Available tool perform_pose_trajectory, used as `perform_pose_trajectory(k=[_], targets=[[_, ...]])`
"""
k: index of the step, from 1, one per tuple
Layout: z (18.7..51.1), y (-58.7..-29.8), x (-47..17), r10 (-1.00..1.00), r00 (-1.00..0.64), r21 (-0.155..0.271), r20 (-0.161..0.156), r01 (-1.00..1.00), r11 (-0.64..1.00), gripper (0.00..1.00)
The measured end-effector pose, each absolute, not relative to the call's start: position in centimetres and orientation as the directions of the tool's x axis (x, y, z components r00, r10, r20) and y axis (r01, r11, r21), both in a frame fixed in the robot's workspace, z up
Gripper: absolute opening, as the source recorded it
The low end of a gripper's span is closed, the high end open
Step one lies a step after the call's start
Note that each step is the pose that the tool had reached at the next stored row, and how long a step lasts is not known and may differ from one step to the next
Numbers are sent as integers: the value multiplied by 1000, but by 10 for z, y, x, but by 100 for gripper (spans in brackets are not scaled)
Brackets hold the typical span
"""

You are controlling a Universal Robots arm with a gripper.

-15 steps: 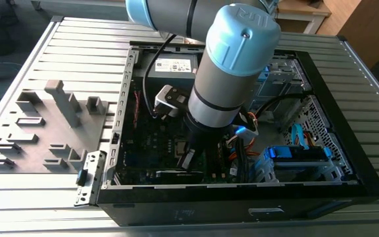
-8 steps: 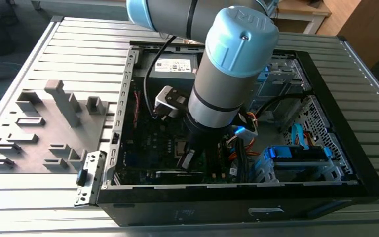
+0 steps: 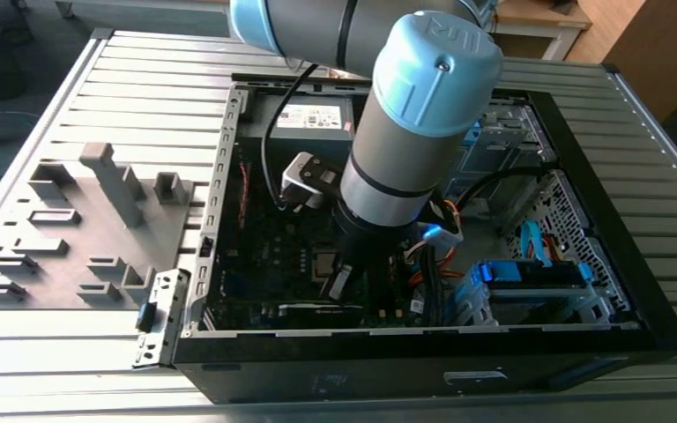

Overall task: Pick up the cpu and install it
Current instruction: 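Install the first cpu locking lever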

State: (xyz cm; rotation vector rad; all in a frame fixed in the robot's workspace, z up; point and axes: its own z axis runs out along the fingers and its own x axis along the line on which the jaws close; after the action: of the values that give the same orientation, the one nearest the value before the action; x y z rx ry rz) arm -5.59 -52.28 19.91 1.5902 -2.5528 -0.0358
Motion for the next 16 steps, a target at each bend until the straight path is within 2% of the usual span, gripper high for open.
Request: perform_pose_trajectory(k=[16], targets=[[205,-523,-56,-895,-435,91,101,-892,443,11]])
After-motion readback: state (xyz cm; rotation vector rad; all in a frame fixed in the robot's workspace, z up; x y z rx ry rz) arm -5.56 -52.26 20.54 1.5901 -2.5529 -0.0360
